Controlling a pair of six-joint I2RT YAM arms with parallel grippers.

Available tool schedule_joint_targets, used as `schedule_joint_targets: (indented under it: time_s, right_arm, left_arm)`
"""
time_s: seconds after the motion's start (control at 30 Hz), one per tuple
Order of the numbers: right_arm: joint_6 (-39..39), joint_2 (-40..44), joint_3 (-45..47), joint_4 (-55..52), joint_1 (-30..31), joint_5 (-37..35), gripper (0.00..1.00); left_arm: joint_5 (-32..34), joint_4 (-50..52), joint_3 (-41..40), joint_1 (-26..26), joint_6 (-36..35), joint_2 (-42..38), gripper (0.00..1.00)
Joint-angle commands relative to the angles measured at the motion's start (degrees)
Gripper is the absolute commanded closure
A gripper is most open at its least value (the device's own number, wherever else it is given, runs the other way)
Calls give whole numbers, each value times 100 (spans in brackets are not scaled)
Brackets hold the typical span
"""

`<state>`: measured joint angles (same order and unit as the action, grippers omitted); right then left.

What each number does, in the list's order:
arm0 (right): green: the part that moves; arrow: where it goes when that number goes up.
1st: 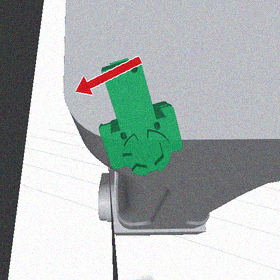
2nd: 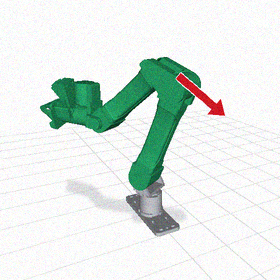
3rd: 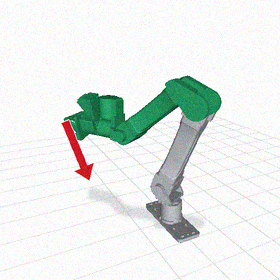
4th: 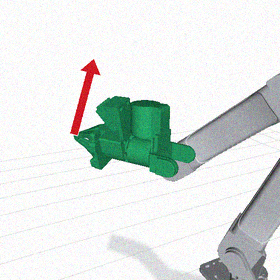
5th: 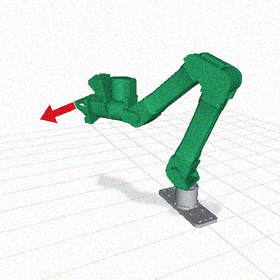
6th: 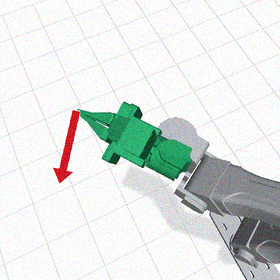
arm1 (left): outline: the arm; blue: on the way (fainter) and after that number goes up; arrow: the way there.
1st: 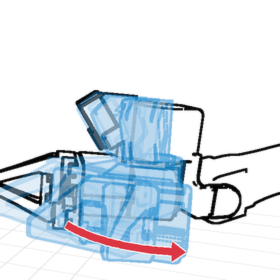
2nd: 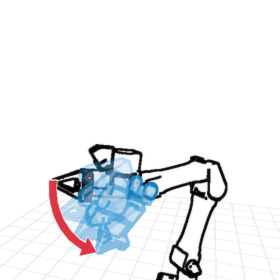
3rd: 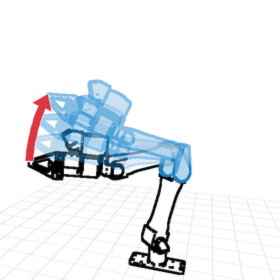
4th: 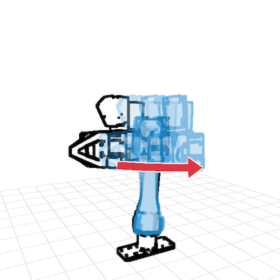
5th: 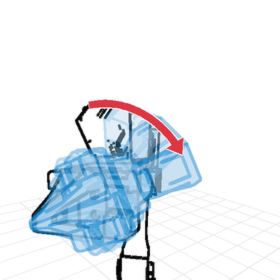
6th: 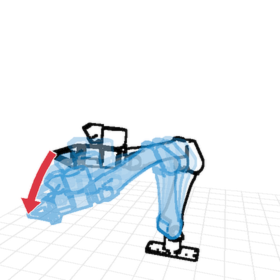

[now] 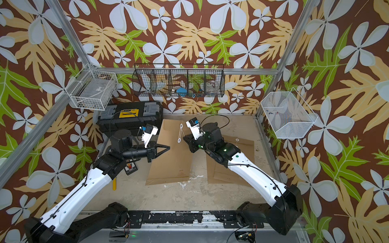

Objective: Close the mouth of the file bag
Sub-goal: Close the file bag.

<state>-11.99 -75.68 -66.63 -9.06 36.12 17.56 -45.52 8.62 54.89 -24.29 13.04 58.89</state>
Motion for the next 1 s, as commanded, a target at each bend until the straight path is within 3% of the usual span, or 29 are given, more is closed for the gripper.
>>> schedule_joint_targets:
  time_s: [0.0,0.13,0.27,0.6,0.97]
  right_arm:
    - [-121,-4,-8,231,-4,-139,94]
    - [-102,82,-34,45,0,-271,100]
    - [-124,266,27,-259,0,-511,100]
    - [219,300,-514,-1343,-16,-1676,100]
    - [153,220,-1236,-1909,-33,-1416,100]
  left_arm:
    - [-166,-221,-5,-5,-147,-28,100]
    - [66,-151,-83,-10,-290,-37,100]
    - [398,-209,-103,-10,-378,-57,100]
    - [342,-283,-111,-12,-366,-27,100]
    - [421,-80,-155,-5,-500,-82,100]
